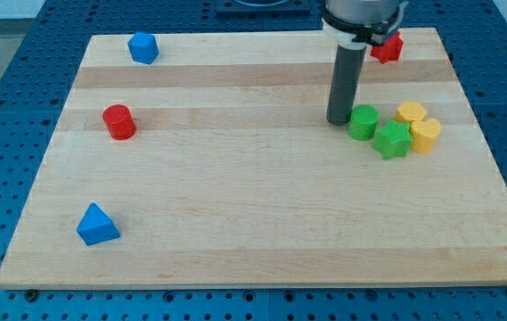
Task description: Slide the red star towards the red star
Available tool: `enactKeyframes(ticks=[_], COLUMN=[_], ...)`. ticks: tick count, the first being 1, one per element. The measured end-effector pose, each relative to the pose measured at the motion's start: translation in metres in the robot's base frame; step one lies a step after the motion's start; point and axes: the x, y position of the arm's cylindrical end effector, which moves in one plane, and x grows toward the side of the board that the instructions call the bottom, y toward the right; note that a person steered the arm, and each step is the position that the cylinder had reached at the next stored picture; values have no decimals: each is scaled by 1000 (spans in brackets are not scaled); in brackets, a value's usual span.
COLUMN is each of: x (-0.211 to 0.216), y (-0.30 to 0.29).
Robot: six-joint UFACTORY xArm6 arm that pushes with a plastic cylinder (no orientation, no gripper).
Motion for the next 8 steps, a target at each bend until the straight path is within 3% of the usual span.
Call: enactKeyframes(ticks=[2,4,6,8], x=[-2,-58,-77,-125], y=[7,12,87,154])
